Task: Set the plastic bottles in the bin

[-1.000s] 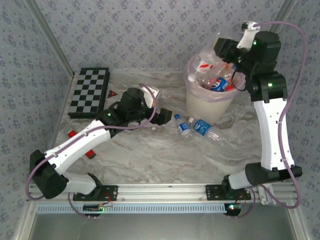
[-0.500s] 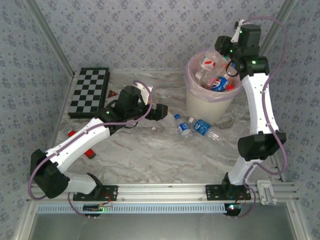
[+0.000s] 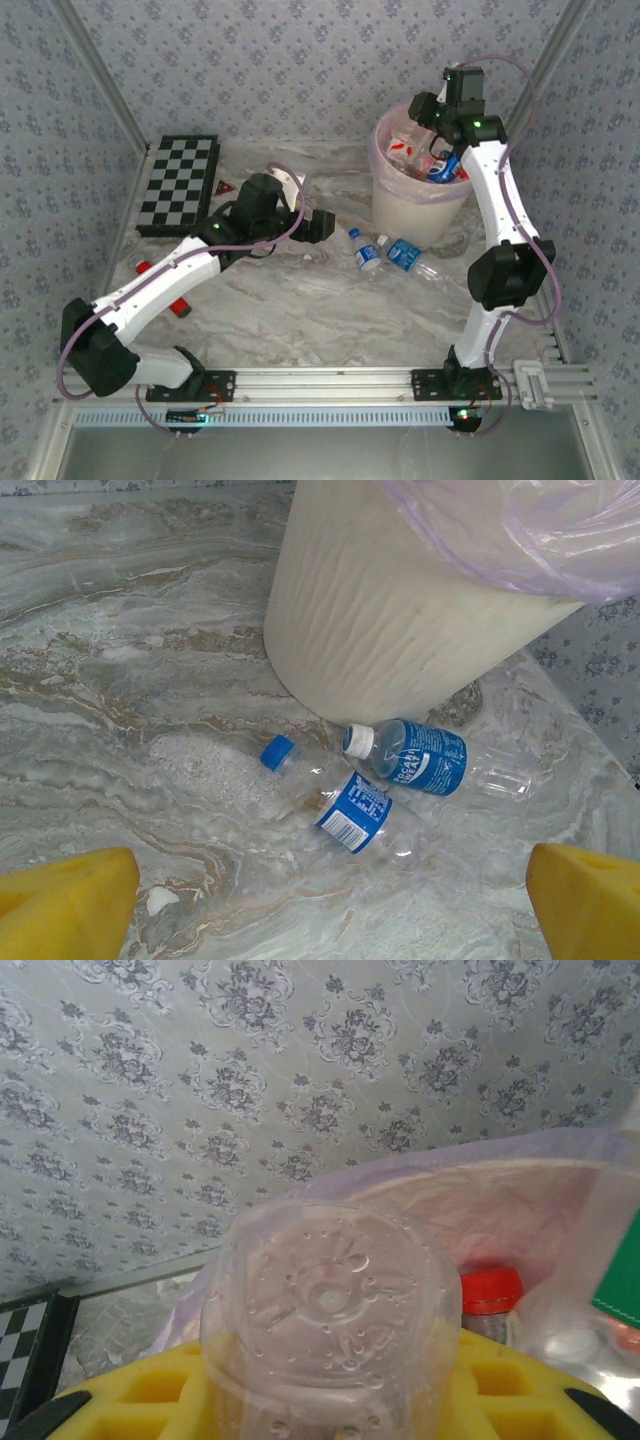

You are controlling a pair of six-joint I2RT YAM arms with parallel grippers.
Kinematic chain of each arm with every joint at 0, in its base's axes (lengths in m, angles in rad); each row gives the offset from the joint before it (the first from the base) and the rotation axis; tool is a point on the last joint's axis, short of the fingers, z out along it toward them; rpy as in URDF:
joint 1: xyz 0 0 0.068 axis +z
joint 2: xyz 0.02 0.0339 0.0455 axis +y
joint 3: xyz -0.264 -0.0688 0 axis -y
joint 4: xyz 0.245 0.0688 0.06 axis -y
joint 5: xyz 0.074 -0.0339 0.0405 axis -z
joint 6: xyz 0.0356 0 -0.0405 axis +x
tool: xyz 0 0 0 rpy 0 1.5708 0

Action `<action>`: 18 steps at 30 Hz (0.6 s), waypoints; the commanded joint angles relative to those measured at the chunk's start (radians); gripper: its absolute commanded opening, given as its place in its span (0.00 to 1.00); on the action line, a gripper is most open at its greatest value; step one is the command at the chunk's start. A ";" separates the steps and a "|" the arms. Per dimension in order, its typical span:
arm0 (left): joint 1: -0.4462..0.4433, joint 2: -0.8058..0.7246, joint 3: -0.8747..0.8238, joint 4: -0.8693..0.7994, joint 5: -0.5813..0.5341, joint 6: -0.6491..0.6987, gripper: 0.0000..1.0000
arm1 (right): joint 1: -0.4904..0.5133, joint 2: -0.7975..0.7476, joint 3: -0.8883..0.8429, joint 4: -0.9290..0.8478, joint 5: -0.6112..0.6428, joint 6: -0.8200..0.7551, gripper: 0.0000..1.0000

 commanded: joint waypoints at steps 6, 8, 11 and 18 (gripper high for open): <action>0.011 0.001 -0.015 -0.013 0.000 0.002 0.99 | 0.036 0.113 -0.105 -0.131 0.003 0.092 0.27; 0.011 0.003 -0.017 -0.015 -0.001 0.004 0.99 | 0.037 0.127 -0.106 -0.121 -0.029 0.105 0.28; 0.012 0.003 -0.018 -0.017 -0.001 0.003 0.99 | 0.036 0.141 -0.095 -0.112 -0.071 0.115 0.33; 0.011 -0.006 -0.022 -0.043 -0.017 0.004 0.99 | 0.034 0.134 0.118 -0.253 -0.030 0.021 0.56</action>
